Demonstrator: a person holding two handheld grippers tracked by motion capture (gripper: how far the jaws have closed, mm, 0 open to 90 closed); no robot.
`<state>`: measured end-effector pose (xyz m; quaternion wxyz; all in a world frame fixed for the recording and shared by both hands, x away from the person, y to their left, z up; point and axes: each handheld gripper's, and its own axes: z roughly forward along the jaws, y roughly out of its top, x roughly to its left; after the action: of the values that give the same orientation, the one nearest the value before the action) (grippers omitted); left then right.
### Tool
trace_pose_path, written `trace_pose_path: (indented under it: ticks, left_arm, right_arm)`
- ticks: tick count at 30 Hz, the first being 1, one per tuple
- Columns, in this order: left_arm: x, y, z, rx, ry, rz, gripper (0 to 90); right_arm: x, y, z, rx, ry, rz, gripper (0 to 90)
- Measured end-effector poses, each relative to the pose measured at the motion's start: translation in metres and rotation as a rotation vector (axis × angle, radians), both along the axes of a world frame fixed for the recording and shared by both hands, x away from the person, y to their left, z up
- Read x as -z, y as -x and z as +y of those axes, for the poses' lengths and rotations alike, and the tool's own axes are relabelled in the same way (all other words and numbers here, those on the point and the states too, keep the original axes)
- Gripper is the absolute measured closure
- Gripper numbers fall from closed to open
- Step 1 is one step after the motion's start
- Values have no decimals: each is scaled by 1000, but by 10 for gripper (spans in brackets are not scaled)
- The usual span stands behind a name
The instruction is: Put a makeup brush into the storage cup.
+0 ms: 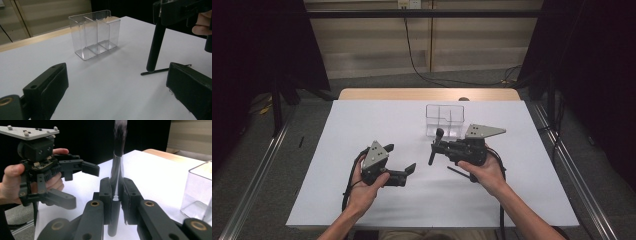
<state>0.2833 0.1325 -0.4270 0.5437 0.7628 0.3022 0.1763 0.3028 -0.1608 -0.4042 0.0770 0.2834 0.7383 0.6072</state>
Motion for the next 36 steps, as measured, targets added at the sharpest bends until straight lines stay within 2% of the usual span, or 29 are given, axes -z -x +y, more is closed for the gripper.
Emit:
trace_pose_path:
  ticks: [3,5,7,12,19,27,31,36]
  left_arm:
    - [2,2,4,-9,38,-12,36]
    - [3,4,7,-26,35,-31,29]
    - [4,4,11,-24,56,-15,27]
    - [4,6,23,-48,50,-28,26]
    - [4,6,38,-93,57,-20,26]
    - [2,9,51,-96,54,-31,26]
    - [1,11,59,-113,57,-33,26]
    - [3,17,70,-122,42,-28,26]
  right_arm:
    - [0,1,-3,8,9,-1,797]
    - [0,1,-5,11,11,-1,797]
    - [0,1,-8,17,18,-2,797]
    - [-1,1,-17,38,22,-5,797]
    - [-1,1,-22,53,21,-3,797]
    - [-3,-2,-25,75,38,-9,796]
    - [-6,-3,-29,90,46,-20,796]
    - [-9,-6,-35,113,44,-27,796]
